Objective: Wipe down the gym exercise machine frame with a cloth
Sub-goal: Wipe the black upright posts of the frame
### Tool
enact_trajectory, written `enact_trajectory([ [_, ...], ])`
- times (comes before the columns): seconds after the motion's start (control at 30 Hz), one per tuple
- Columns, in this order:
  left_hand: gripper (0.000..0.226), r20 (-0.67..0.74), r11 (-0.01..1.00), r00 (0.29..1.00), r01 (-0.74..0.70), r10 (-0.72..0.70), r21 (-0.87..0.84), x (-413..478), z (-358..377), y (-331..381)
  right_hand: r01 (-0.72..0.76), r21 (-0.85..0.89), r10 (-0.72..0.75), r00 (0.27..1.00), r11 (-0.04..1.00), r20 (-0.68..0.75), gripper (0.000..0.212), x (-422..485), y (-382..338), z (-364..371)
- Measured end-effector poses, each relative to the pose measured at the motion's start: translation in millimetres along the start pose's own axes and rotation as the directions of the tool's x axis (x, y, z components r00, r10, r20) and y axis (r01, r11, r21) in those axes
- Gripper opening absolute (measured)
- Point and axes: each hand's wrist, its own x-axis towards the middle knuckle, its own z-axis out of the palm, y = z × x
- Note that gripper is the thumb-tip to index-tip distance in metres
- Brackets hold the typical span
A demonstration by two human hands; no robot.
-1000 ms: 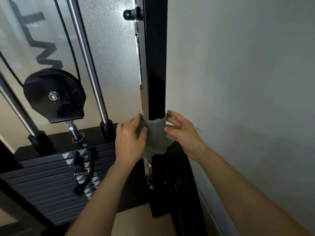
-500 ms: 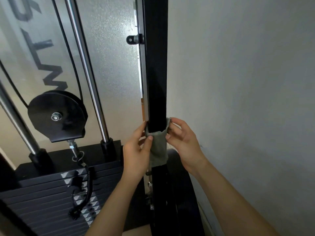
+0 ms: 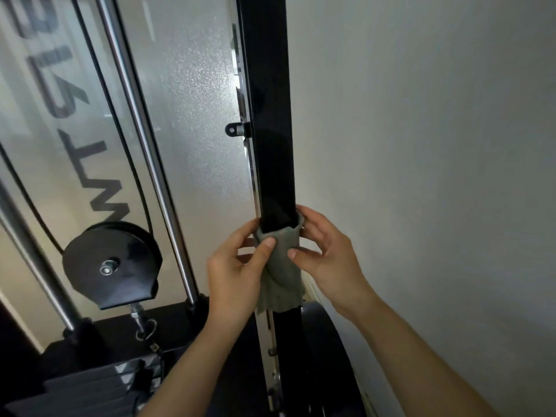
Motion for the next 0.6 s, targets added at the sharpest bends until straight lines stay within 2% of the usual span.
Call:
enact_trajectory([
  [0.07,0.037,-0.013,0.999,1.000,-0.017,0.017,0.036,8.2,-1.2,4.2,0.002,0.003,-0.002,1.000,1.000,0.000,0.067,8.7,-7.7,-0.8],
  [0.23,0.041,-0.098,0.957,0.977,-0.160,0.188,0.241,27.4,-7.7,23.2,0.006,-0.014,-0.005,1.000,1.000,0.006,0.067,28.8,-30.6,-3.9],
  [0.6,0.020,-0.207,0.949,0.939,-0.232,0.276,0.212,92.7,-14.1,105.3,0.157,-0.069,-0.158,0.987,0.985,-0.015,0.059,70.2,-112.6,-8.5],
])
